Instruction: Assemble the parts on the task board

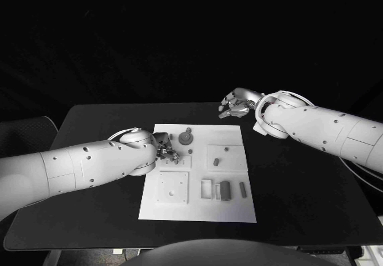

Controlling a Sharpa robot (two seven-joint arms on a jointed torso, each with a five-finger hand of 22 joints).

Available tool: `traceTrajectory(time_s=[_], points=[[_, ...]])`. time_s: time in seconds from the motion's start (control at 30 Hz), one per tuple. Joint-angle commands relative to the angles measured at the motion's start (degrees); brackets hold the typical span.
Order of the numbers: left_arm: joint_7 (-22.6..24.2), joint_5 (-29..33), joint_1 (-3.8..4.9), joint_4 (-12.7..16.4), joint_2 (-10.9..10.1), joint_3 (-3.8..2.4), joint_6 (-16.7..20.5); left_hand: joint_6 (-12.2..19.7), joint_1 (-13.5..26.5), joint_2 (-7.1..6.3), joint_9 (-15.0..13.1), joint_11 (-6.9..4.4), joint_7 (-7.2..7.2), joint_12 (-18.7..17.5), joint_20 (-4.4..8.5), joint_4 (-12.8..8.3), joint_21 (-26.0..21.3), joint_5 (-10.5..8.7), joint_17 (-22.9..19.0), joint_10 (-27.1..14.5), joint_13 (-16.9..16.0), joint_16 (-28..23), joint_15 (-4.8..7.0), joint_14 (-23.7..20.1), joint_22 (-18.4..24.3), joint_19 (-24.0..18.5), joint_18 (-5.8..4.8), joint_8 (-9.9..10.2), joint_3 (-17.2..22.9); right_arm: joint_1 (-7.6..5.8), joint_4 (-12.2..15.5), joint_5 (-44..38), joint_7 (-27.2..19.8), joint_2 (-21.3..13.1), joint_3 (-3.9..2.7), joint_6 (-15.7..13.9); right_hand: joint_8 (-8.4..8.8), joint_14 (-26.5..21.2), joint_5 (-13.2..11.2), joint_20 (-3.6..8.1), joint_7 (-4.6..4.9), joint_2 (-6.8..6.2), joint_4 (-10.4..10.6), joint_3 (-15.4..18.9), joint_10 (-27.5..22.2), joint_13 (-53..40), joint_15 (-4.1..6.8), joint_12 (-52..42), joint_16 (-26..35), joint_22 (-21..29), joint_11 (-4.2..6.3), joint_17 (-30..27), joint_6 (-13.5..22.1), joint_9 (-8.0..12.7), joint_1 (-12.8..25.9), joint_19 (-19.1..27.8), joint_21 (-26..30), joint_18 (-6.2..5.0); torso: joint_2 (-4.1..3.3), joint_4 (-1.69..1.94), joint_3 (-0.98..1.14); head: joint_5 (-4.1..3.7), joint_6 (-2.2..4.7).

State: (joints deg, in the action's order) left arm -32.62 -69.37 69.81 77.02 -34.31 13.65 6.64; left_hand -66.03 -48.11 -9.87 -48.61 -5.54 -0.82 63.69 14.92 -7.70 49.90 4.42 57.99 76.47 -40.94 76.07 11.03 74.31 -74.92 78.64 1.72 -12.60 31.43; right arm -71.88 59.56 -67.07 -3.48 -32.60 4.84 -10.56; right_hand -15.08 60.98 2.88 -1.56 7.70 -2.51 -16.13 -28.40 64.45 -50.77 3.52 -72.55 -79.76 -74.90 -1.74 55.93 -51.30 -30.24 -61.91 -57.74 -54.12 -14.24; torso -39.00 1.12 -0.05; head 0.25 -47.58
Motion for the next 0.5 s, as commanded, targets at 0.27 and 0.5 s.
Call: traceTrajectory(time_s=[0.27,0.5], points=[[0.92,3.36,-0.06,0.05,0.06,0.03,-1.47,-0.48,-3.34,2.11,0.3,0.1,-0.22,0.53,-0.01,-3.68,0.19,3.79,-0.16,-0.41,0.43,0.27,0.21,-0.05,-0.88,-0.14,3.92,0.08,0.38,0.0,0.03,-0.15,-0.41,0.04,-0.02,0.87,0.23,0.1,0.14,-0.19,0.61,-0.38,0.04,-0.29,-0.31,0.08,0.47,0.33,0.29,-0.65,-0.16,-0.07,-0.17,-0.07,0.15,0.14,0.36,-0.76,-0.01,0.03,0.0,-0.06,0.0],[1.03,4.46,-0.06,0.01,0.06,0.03,-1.65,-0.47,-4.86,3.03,0.48,0.19,-0.31,0.68,-0.1,-5.1,0.19,4.88,-0.27,-0.47,0.58,0.24,0.11,-0.13,-0.86,-0.15,3.84,0.21,0.75,0.0,-0.01,-0.15,-0.4,0.06,-0.02,0.98,0.24,0.11,0.14,-0.19,0.61,-0.4,0.05,-0.29,-0.31,0.08,0.47,0.33,0.29,-0.65,-0.16,-0.07,-0.17,-0.07,0.18,0.14,0.36,-0.76,0.0,0.02,-0.02,-0.09,0.04]])
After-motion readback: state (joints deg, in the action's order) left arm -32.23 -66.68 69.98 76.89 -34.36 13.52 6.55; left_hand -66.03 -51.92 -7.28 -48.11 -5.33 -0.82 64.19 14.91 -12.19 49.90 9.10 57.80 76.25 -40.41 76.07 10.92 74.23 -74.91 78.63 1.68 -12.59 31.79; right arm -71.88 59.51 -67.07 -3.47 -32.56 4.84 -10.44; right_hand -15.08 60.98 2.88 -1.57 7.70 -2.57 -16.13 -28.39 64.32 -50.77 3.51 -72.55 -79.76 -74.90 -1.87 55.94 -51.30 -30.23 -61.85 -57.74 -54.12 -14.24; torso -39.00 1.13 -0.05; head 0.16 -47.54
